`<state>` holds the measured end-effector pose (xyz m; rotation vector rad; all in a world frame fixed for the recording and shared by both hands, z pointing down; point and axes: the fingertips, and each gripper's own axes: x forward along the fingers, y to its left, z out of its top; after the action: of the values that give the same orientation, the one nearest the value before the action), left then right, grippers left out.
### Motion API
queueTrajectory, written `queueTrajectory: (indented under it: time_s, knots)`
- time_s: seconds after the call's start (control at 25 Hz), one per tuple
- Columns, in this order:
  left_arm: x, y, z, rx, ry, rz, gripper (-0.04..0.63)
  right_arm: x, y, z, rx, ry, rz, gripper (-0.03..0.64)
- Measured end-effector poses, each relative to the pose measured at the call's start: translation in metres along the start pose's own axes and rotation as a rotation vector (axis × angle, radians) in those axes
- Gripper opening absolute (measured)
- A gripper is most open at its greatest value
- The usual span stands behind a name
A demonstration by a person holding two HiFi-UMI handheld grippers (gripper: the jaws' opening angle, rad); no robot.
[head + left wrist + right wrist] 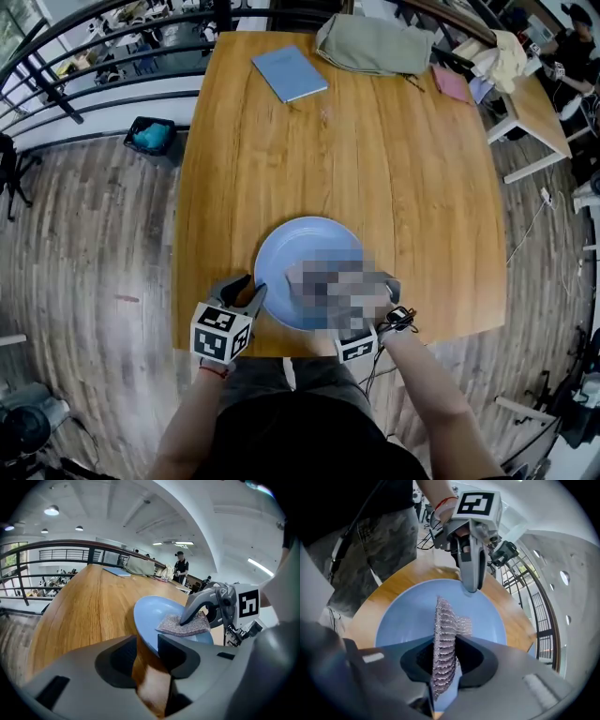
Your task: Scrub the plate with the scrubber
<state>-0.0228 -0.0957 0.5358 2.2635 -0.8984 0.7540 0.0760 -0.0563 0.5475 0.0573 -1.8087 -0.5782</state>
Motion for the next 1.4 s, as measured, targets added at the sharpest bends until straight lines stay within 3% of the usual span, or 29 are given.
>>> queueTrajectory:
  time_s: [0.12,0.32,0.72,1.04,1.4]
  knots:
    - [0.001,-0.002,0.0,-0.046,-0.005,0.016,0.088,0.001,0.0,0.003,-0.066,-0.023,0.013,0.086]
    - [0.001,0.001,0.0,-0.12,-0.006,0.046,0.071,0.008,0.0,0.018,-0.19,-0.058,0.044,0.086]
    - [0.0,0.001,0.0,-0.02,0.053,0.126,0.071,0.028,-0.022,0.017,-0.317,0.003,0.08,0.087]
    - [0.001,0.002,0.001,-0.008,0.073,0.139,0.071,0.039,-0.048,-0.01,-0.222,0.108,0.049,0.087]
    - [0.0,-0.001,0.004,0.049,0.081,0.185,0.071,0.032,-0.049,-0.022,-0.134,0.106,0.012,0.086]
